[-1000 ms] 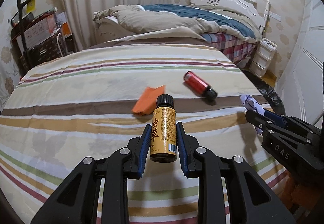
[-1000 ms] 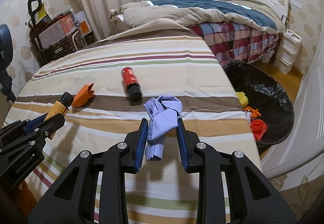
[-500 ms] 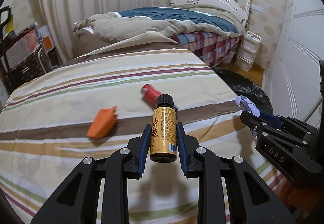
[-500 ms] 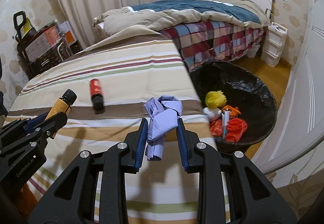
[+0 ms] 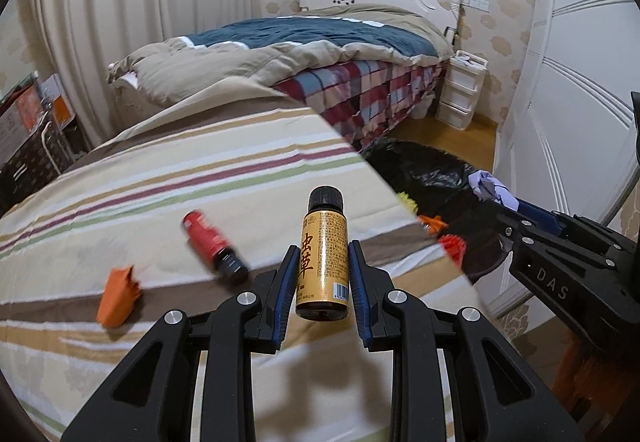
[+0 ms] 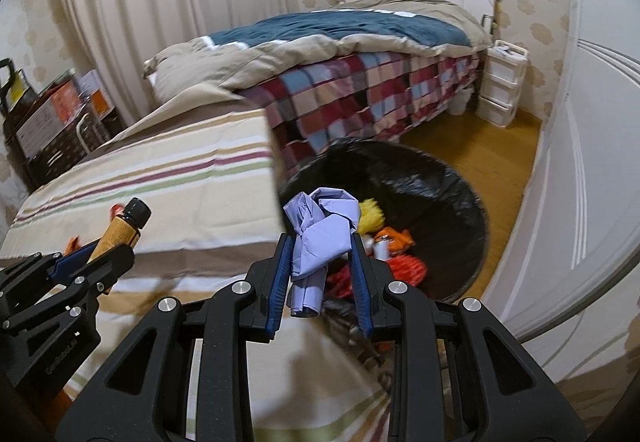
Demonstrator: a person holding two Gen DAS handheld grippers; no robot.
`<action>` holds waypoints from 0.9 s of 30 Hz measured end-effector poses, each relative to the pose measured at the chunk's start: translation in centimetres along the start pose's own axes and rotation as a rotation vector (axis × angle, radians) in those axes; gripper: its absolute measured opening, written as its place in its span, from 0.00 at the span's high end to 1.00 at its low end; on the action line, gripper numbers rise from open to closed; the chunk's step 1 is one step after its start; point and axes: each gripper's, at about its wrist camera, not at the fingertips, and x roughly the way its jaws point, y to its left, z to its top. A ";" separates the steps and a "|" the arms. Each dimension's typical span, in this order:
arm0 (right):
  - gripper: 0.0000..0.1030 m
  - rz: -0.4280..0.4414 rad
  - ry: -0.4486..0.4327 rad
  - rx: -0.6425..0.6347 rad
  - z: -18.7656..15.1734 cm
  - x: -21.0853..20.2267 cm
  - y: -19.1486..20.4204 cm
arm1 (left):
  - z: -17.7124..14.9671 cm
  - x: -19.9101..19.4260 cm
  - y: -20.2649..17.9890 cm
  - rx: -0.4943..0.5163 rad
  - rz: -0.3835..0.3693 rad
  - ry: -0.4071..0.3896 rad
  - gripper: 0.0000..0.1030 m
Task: Collect trash
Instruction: 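Carry the gold can and lavender cloth over the black bin and open both tools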
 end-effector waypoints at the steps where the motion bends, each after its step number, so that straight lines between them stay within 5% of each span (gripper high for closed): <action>1: 0.73 -0.005 -0.001 0.004 0.1 0.1 -0.3 | 0.3 0.2 -0.3 0.002 -0.002 -0.002 0.73; 27: 0.73 -0.085 0.034 0.099 3.1 6.0 -7.9 | 5.7 9.0 -7.4 0.071 -0.014 0.052 0.73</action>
